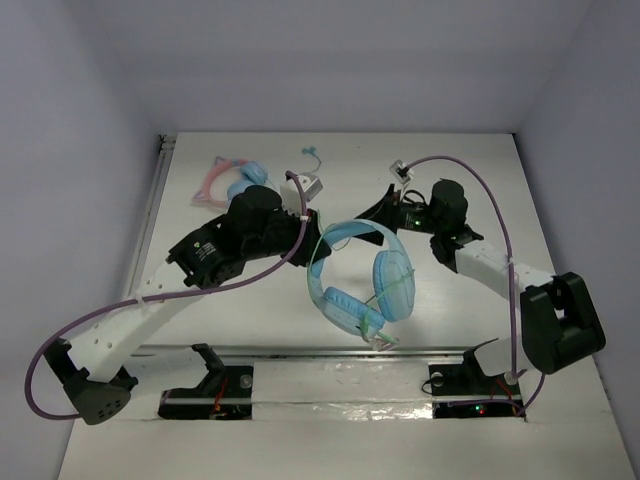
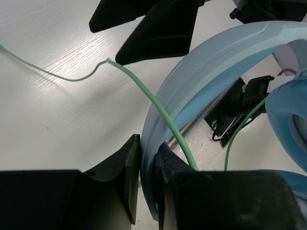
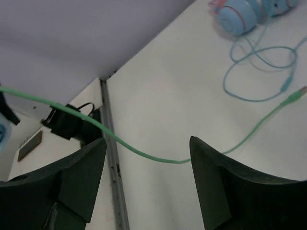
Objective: Wrap the headphones
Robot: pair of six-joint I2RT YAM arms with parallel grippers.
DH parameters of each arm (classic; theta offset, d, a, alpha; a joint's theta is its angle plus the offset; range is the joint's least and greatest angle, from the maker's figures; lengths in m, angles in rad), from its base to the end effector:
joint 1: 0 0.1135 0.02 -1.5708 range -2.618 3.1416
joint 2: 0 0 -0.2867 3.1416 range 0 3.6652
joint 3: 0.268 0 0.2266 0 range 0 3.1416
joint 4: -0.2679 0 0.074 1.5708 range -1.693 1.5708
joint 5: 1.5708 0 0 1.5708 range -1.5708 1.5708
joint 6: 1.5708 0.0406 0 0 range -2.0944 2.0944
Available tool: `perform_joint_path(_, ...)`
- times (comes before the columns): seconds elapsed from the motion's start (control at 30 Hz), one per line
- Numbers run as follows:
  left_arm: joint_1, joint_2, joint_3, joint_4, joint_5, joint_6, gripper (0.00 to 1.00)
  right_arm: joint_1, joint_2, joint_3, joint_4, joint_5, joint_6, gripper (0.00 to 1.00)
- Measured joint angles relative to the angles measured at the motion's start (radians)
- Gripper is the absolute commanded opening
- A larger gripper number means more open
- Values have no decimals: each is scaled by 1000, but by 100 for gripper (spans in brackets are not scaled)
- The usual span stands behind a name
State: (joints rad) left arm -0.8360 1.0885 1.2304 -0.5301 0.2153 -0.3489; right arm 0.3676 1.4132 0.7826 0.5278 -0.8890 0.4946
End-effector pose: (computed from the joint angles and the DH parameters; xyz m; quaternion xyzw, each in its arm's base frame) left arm 0.1277 -0.1543 0.4148 0.2572 0.7866 -0.3835 0.4100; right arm 0.2555 0.1322 0.3061 -0.2449 0.6872 0.5428 0.4160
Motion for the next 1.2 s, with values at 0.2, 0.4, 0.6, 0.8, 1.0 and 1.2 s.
perform_joint_path(0.2,0,0,33,-15,54,10,0,2,5,0,138,-176,32,77)
perform_joint_path(0.4,0,2,43,-31,79,17,0,22,40,0,177,-253,56,71)
perform_joint_path(0.6,0,2,44,-37,91,25,0,45,33,0,221,-307,82,69)
perform_joint_path(0.8,0,8,47,-37,96,33,0,102,41,8,175,-321,38,20)
perform_joint_path(1.0,3,10,47,-40,96,38,0,113,34,27,58,-180,-3,0)
perform_joint_path(1.2,14,-5,29,-35,81,37,0,109,-105,55,-81,206,-8,0)
